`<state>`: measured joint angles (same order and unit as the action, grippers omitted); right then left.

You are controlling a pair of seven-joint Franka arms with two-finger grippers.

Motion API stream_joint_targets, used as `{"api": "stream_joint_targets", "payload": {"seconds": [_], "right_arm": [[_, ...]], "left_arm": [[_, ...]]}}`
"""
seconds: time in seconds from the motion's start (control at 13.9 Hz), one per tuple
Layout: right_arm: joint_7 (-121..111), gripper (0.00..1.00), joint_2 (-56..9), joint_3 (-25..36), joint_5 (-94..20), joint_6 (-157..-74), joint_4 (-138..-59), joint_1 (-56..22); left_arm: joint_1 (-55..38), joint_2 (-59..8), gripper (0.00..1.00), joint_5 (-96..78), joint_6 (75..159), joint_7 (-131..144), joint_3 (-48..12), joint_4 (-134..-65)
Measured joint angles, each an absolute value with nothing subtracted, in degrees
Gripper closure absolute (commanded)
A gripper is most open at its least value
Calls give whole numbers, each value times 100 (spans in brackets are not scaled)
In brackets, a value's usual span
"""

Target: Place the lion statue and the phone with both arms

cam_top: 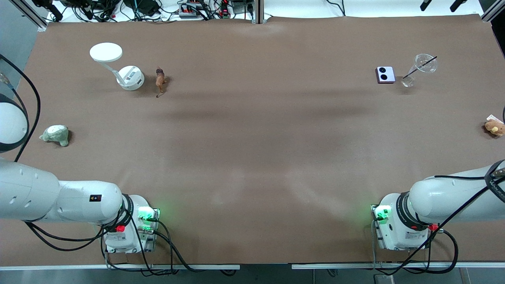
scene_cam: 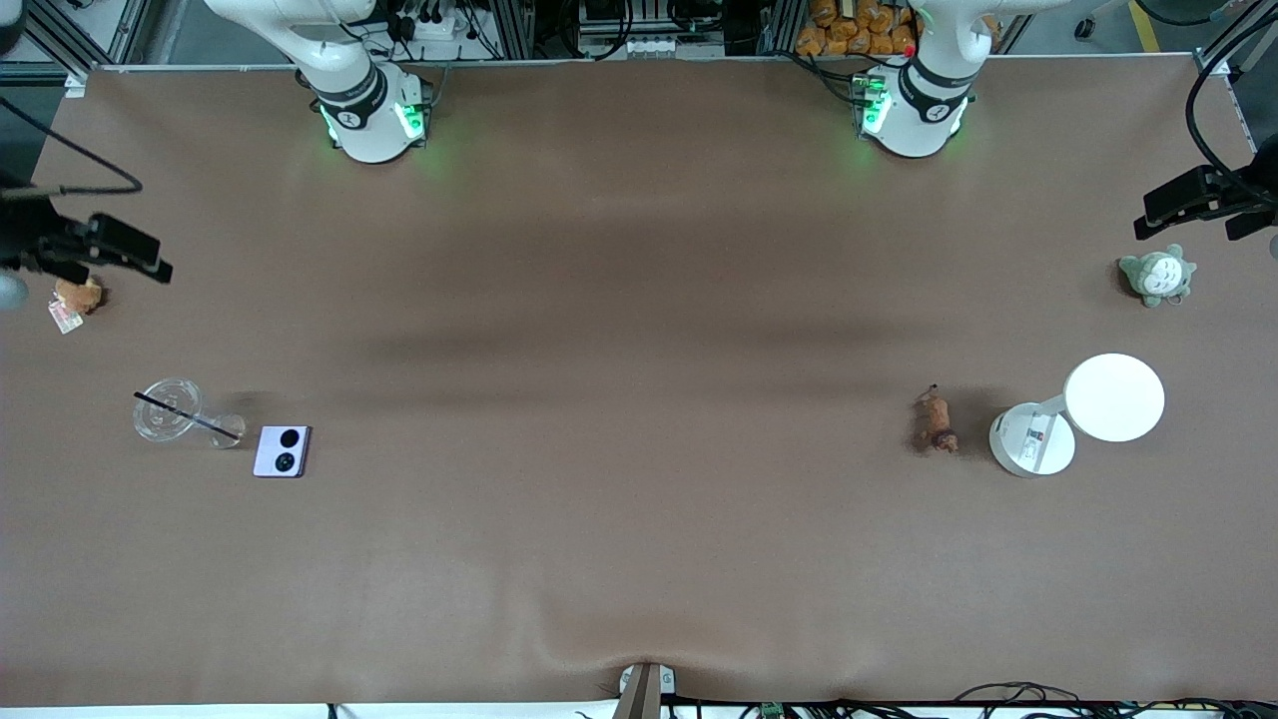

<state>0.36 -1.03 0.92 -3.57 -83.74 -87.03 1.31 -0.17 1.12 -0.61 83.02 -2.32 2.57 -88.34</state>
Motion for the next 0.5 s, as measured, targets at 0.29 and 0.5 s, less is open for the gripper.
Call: {"api": "stream_joint_targets", "payload": {"seconds": [0.29,0.5], "right_arm": [[435,0,-15,49,-358,-8221,-8700,132],[455,0,-15,42,-357,-8209,-8700,132]], "left_arm": [[-17,112,0,-61,8302,-232,257,-8834],[-10,112,0,-61,8302,-232,262,-8836]]}}
